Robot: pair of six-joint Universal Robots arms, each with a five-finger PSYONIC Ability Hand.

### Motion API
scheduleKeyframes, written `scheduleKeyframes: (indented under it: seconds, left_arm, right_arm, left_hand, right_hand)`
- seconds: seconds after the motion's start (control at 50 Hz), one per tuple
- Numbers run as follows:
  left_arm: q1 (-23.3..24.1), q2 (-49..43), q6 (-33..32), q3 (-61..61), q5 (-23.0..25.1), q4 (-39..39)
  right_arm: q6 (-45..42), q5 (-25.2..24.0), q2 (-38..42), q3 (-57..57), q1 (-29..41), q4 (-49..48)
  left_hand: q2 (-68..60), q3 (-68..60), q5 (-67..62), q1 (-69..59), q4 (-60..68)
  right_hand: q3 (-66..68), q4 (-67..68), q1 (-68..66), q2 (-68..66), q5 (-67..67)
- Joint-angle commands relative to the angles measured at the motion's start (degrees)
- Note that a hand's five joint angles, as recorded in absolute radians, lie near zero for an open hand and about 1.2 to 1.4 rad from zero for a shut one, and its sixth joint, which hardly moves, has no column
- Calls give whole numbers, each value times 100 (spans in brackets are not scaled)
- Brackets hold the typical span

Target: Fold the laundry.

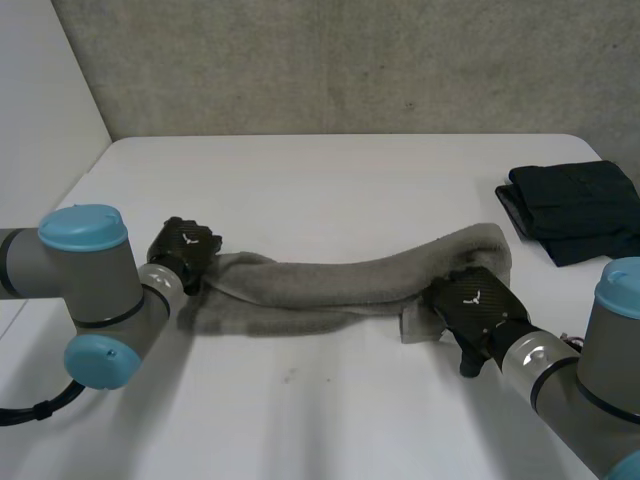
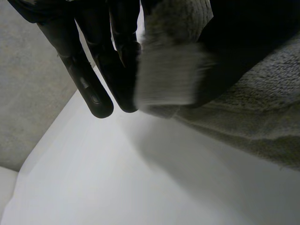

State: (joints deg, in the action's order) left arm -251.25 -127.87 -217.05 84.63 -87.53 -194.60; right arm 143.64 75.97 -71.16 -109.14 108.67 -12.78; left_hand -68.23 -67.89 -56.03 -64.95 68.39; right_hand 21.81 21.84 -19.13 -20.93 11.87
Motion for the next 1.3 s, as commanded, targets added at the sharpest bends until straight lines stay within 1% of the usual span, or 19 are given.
scheduleKeyframes:
  seconds: [0.02,0.32,0.6,0.66,0.68,0.7,0.78,0.82,0.88,0.9,0.92,0.96,1.0,1.02,1.08,1.1,1.16,1.22,1.3]
  left_arm:
    - [32,7,31,-7,105,10]
    - [-3,95,57,-52,25,71]
    - [49,130,75,-25,25,159]
    - [49,130,84,-34,25,159]
    - [49,130,101,-43,25,159]
    - [49,130,110,-51,25,168]
    - [67,218,180,-69,17,194]
    - [58,472,224,-69,-18,291]
    - [49,973,382,-60,-98,493]
    - [41,1122,435,-60,-115,545]
    - [23,1498,592,-60,-141,676]
    - [6,1842,760,-60,-142,800]
    - [-21,2315,961,-69,-150,958]
    - [-30,2510,1024,-69,-150,1020]
    - [-39,3082,1138,-60,-142,1266]
    - [-47,3188,1138,-52,-142,1319]
    - [-82,3540,1138,-16,-133,1644]
    - [-91,3620,1138,19,-124,1996]
    - [-74,3453,1130,54,-159,2154]
  right_arm:
    - [-240,260,347,278,172,-443]
    - [-600,541,1042,902,207,-1050]
    - [-688,559,1490,1351,164,-1033]
    - [-688,594,1640,1509,146,-989]
    - [-688,594,1675,1545,146,-980]
    - [-697,594,1701,1623,146,-954]
    - [-697,612,1561,1817,120,-805]
    - [-636,594,1421,1896,76,-682]
    - [-522,568,833,2063,-196,-322]
    - [-399,559,431,2185,-345,-34]
    - [-311,550,192,2282,-416,178]
    - [-170,524,-55,2475,-495,512]
    - [15,410,-372,2941,-618,1372]
    - [76,271,-416,3256,-706,1958]
    - [68,-2,-460,3846,-917,3024]
    - [50,-169,-469,4187,-1048,3654]
    - [-20,-415,-469,4671,-1259,4535]
    - [-247,-618,-443,4954,-1435,5152]
    - [-599,-654,-207,5008,-1454,5260]
  left_hand:
    - [-1177,-1211,-1397,-1505,1161]
    - [-1177,-1211,-1397,-1505,1161]
    - [-1177,-1211,-1397,-1505,1161]
    - [-1177,-1211,-1397,-1505,1161]
    - [-1177,-1211,-1397,-1505,1161]
    - [-1177,-1211,-1397,-1505,1161]
    - [-1177,-1211,-1397,-1505,1161]
    - [-1177,-1211,-1397,-1505,1161]
    - [-1177,-1211,-1397,-1505,1161]
    - [-1177,-1211,-1397,-1505,1161]
    - [-1177,-1211,-1397,-1505,1161]
    - [-1177,-1211,-1397,-1505,1161]
    - [-1177,-1211,-1397,-1505,1161]
    - [-1177,-1211,-1397,-1505,1161]
    - [-1177,-1211,-1397,-1505,1161]
    - [-1177,-1211,-1397,-1505,1161]
    - [-1177,-1211,-1397,-1505,1161]
    - [-1177,-1211,-1397,-1505,1161]
    - [-1177,-1211,-1397,-1505,1161]
  right_hand:
    - [828,825,-1096,-916,823]
    - [2308,2305,-2577,-2396,2303]
    - [2275,2272,-2544,-2363,2270]
    - [3313,3310,-3582,-3401,3308]
    - [4068,4065,-4336,-4156,4062]
    - [5801,5798,-6070,-5889,5796]
    - [5819,5816,-6087,-5907,5813]
    - [5819,5816,-6087,-5907,5813]
    - [5819,5816,-6087,-5907,5813]
    - [5819,5816,-6087,-5907,5813]
    - [5819,5816,-6087,-5907,5813]
    - [5819,5816,-6087,-5907,5813]
    - [5819,5816,-6087,-5907,5813]
    - [5819,5816,-6087,-5907,5813]
    - [5819,5816,-6087,-5907,5813]
    - [5819,5816,-6087,-5907,5813]
    - [5819,5816,-6087,-5907,5813]
    - [5819,5816,-6087,-5907,5813]
    - [5819,5816,-6087,-5907,5813]
